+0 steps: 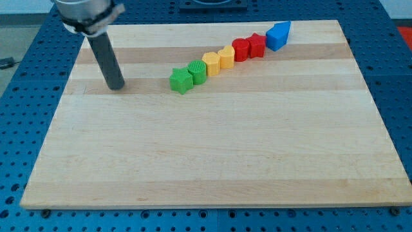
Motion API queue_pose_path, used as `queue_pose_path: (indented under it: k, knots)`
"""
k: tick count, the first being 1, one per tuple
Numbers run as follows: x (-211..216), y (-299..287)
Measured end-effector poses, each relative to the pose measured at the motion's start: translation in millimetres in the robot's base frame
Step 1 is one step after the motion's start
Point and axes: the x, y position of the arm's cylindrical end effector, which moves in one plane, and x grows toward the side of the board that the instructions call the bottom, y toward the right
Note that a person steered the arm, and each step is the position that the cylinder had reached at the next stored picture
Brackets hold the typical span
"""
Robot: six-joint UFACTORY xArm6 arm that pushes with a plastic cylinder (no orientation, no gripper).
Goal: Separate the green star from the green circle
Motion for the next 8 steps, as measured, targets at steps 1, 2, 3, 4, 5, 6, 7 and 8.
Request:
queue_pose_path:
  k: [1, 2, 3, 4, 5, 6, 7, 8]
  knots:
    - [-19.6, -0.9]
    - [-19.6, 16.7]
    - [-19.6, 40.2]
    - [-19.6, 65.0]
    - [-20.6, 91.5]
    - [-20.6, 103.2]
    - [-16.3, 113.1]
    - [-15.3, 123.1]
